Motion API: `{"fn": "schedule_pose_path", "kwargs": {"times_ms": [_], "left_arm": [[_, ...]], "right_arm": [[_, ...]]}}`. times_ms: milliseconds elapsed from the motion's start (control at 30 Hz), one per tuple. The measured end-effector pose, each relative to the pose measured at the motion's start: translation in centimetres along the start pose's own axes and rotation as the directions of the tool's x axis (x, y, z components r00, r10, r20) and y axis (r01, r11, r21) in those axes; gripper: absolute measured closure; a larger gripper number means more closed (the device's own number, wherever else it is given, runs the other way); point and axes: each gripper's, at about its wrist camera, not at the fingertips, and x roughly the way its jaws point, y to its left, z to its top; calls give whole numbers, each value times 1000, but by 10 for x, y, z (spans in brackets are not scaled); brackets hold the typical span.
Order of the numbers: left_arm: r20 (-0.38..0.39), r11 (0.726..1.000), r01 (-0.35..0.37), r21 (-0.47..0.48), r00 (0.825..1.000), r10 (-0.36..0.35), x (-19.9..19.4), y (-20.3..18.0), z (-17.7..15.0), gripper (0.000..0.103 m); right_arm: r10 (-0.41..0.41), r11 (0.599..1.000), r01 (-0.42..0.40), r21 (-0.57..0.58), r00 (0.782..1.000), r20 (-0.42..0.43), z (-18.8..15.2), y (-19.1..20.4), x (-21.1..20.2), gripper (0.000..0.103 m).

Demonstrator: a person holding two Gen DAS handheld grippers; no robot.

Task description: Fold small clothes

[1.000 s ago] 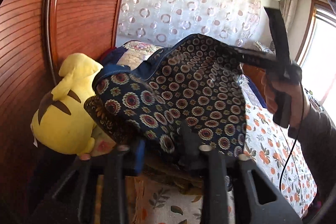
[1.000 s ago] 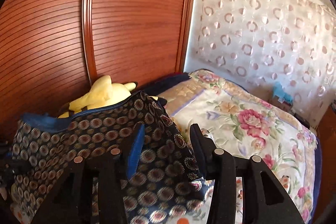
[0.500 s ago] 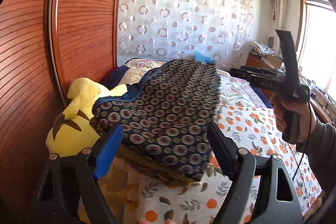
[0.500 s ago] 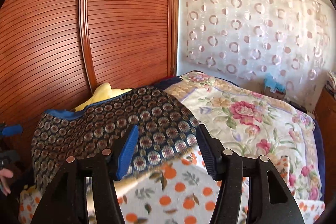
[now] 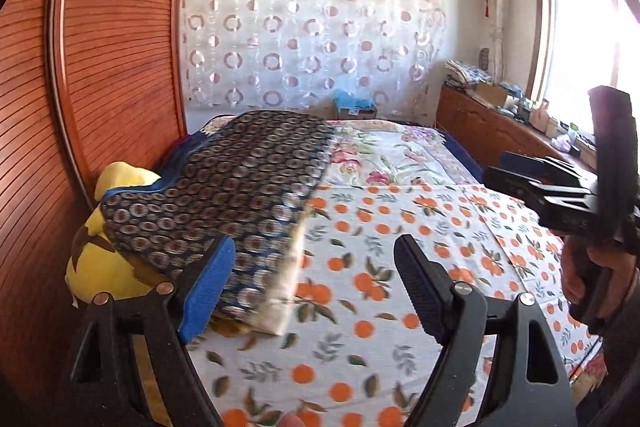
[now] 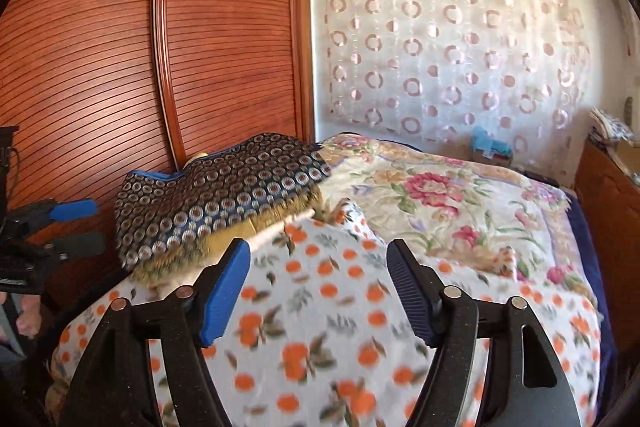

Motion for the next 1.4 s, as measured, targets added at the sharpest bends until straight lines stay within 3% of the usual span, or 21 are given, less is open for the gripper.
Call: {"fn": "schedule_pose_path", "kwargs": {"times_ms": [367, 733, 967, 1400], "left_arm": [[-14, 997, 61, 50, 998, -60, -11, -67, -12, 21], [-40, 992, 109, 67, 994, -106, -23, -112, -24, 21], [15, 991, 96, 89, 995, -98, -46, -126, -9, 21], [127, 992, 60, 111, 989, -74, -98, -133, 10, 21]], "right_arm": [[-128, 986, 127, 111, 992, 2, -40, 4, -97, 28], [-199, 968, 200, 154, 980, -21, -56, 25, -145, 26], [-254, 954, 247, 171, 967, 19, -52, 39, -185, 25], [-281, 950, 259, 174, 952, 118, -49, 82, -244, 25]]}}
